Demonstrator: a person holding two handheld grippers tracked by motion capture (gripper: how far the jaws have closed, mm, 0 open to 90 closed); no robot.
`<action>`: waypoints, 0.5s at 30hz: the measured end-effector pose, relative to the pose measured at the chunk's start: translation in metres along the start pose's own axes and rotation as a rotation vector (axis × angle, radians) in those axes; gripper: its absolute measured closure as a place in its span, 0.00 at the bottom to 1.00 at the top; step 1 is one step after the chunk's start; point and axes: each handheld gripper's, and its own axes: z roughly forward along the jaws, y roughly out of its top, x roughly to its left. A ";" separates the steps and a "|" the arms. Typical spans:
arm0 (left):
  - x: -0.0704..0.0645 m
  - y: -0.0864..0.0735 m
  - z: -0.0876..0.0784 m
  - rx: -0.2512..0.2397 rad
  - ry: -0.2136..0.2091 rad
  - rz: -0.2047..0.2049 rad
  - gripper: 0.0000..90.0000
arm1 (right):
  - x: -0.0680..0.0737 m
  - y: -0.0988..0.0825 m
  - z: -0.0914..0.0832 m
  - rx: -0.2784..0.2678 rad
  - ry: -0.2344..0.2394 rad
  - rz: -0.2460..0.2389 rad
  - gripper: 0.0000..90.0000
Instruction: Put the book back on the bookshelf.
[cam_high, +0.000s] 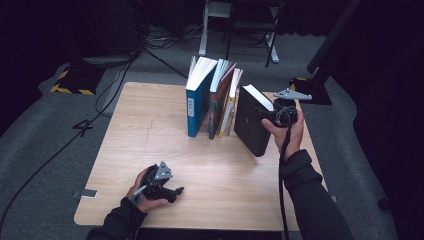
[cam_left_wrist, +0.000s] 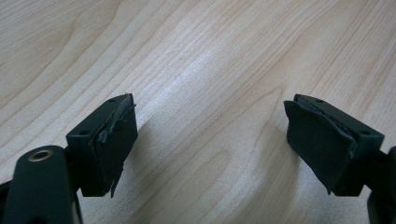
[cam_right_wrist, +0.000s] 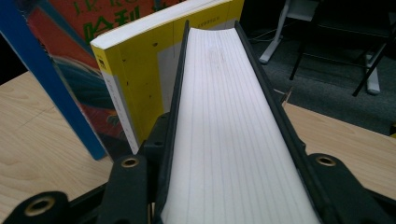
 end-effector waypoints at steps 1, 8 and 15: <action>0.000 0.000 0.000 0.001 0.001 0.000 0.19 | 0.001 0.000 0.003 -0.004 -0.002 -0.006 0.59; 0.000 0.000 0.000 0.001 0.001 0.001 0.19 | -0.003 0.005 0.014 -0.005 -0.005 0.010 0.59; -0.001 0.000 0.000 0.002 0.005 -0.001 0.19 | -0.005 0.010 0.020 -0.006 -0.022 0.007 0.59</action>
